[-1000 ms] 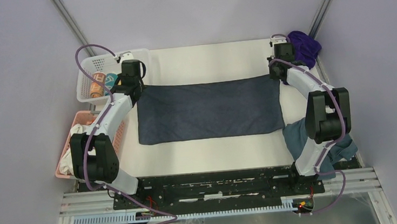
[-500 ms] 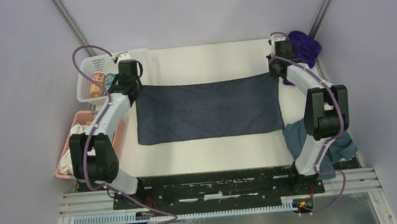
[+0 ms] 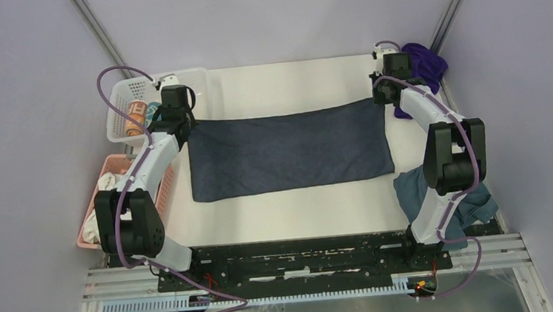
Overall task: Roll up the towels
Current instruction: Fold the towel at the center of the board.
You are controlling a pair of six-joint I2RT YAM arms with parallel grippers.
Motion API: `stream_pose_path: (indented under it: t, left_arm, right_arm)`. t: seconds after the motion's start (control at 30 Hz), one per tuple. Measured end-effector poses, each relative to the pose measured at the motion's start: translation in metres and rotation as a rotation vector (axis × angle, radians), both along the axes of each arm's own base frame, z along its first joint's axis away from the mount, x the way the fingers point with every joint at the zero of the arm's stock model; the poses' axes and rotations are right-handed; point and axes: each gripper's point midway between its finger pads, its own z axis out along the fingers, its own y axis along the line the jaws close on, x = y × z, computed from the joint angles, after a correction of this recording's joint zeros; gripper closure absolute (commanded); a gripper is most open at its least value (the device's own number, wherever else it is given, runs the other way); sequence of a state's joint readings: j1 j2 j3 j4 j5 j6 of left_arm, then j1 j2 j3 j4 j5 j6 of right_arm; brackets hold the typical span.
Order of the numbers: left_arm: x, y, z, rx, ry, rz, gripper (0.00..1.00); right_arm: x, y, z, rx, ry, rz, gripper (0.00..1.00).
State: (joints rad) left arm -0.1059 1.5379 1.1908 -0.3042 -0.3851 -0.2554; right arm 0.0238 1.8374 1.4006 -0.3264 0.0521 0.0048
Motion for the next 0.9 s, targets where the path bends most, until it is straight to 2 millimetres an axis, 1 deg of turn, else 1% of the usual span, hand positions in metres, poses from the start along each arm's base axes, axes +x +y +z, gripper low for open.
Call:
stream_pose_path:
  t: [0.07, 0.23, 0.33, 0.4, 0.6, 0.73, 0.9]
  left_arm:
    - [-0.004, 0.0, -0.001, -0.001, 0.003, -0.001, 0.97]
    - [-0.01, 0.001, 0.0, -0.002, 0.0, -0.002, 0.97]
    - [-0.016, 0.003, 0.001, -0.005, -0.001, 0.004, 0.97]
    - [-0.017, 0.007, 0.001, -0.011, -0.004, 0.017, 0.97]
    - [-0.016, 0.012, 0.003, -0.035, -0.013, 0.03, 0.97]
    - [-0.014, 0.012, 0.003, -0.042, -0.015, 0.027, 0.97]
    - [-0.005, 0.014, 0.007, -0.056, -0.031, 0.024, 0.97]
  right_arm:
    - [-0.002, 0.0, -0.001, -0.001, 0.003, -0.001, 1.0]
    - [-0.016, -0.004, -0.007, -0.016, 0.027, -0.018, 1.0]
    - [-0.025, -0.009, -0.004, -0.03, 0.024, -0.042, 1.0]
    - [-0.026, -0.012, 0.0, -0.038, 0.015, -0.054, 1.0]
    - [-0.02, -0.014, 0.007, -0.043, -0.012, -0.071, 1.0]
    - [-0.003, -0.014, 0.018, -0.04, -0.051, -0.07, 1.0]
    - [0.017, -0.012, 0.028, -0.036, -0.084, -0.059, 1.0]
